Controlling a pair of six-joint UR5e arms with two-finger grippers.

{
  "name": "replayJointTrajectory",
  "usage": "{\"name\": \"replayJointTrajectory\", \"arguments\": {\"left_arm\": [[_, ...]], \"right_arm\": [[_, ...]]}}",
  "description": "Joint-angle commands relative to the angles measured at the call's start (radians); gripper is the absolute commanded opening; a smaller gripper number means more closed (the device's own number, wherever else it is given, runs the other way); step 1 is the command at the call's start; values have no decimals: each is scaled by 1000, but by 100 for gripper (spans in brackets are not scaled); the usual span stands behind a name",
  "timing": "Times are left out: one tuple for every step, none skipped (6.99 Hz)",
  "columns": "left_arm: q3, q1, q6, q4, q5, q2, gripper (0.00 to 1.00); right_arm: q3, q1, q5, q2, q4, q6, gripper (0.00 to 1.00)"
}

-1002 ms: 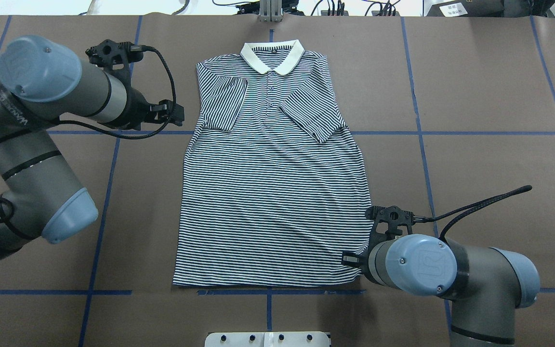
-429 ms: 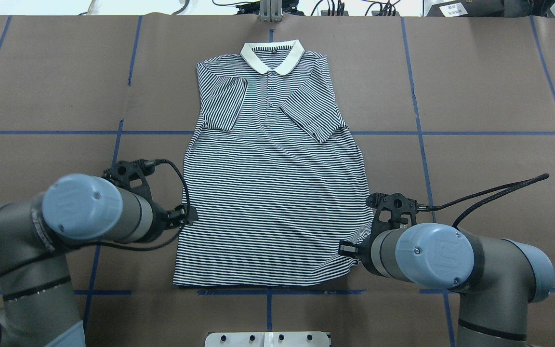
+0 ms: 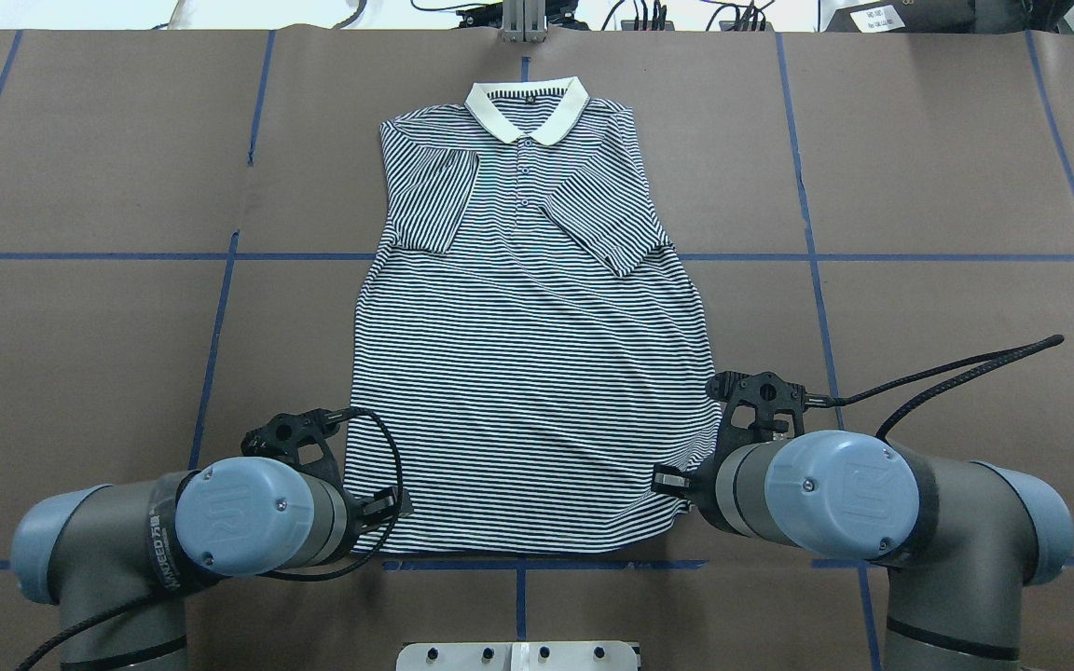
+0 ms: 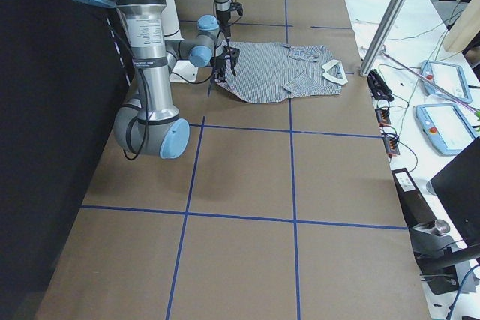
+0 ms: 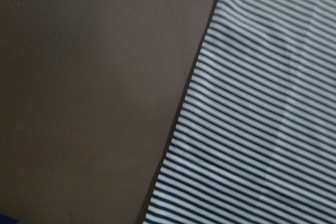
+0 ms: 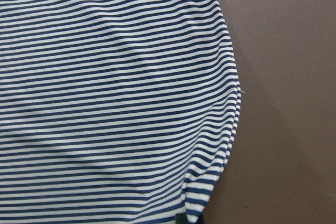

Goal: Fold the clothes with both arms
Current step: 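Grasp both hem corners with the left and right grippers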

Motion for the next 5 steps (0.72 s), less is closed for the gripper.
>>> {"name": "replayJointTrajectory", "arguments": {"left_arm": [[18, 12, -5, -2, 13, 6, 94], [18, 14, -7, -3, 12, 6, 86], [18, 15, -5, -3, 13, 6, 75], [20, 15, -2, -3, 15, 11, 75], [21, 15, -2, -3, 15, 11, 75]], "right_arm": [[-6, -1, -4, -1, 0, 0, 0], [-4, 1, -3, -1, 0, -1, 0], [-4, 1, -3, -1, 0, -2, 0], [-4, 1, -1, -1, 0, -2, 0], [0, 4, 1, 0, 0, -2, 0]]}}
